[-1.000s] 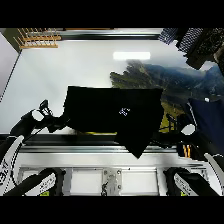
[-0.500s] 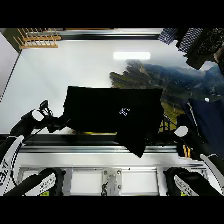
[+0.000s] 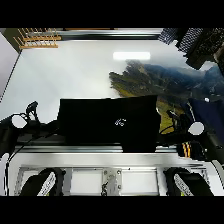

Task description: Fold the clothes and pants, and hang the long-sleeved shirts on hangers.

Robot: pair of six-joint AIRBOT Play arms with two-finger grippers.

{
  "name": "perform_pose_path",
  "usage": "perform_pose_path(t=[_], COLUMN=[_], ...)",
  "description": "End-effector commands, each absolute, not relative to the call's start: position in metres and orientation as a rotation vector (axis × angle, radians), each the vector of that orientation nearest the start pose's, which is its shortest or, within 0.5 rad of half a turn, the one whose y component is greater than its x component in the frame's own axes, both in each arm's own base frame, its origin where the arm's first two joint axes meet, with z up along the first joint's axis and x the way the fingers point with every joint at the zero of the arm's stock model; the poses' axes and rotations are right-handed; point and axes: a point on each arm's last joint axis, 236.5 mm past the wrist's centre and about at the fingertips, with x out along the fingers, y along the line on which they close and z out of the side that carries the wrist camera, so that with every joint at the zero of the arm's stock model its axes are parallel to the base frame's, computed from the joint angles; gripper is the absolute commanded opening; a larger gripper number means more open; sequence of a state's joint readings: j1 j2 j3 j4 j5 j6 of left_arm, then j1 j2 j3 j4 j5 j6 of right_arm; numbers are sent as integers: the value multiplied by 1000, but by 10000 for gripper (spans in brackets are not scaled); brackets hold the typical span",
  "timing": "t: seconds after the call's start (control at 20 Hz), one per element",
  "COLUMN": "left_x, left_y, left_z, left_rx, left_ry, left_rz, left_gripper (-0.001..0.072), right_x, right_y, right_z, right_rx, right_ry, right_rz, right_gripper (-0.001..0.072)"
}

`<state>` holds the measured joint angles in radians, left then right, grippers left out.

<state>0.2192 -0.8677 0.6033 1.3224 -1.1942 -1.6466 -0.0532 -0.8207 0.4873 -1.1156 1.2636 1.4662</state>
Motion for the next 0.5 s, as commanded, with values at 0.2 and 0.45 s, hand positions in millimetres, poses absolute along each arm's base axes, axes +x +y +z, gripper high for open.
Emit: perform_pose_path(t=[0.2, 0.45], left_x=[232, 297], left_y=[-21, -14], left_z=[-55, -62], left_rx=[-365, -377], left_ry=[1465, 1474], left_rz=[36, 43], left_gripper=[6, 6], right_x=[235, 306], right_y=[69, 67], right_z=[-27, -27], right_rx=[334, 331], right_ry=[1474, 1434], right_rz=[235, 226], right_gripper=[10, 11])
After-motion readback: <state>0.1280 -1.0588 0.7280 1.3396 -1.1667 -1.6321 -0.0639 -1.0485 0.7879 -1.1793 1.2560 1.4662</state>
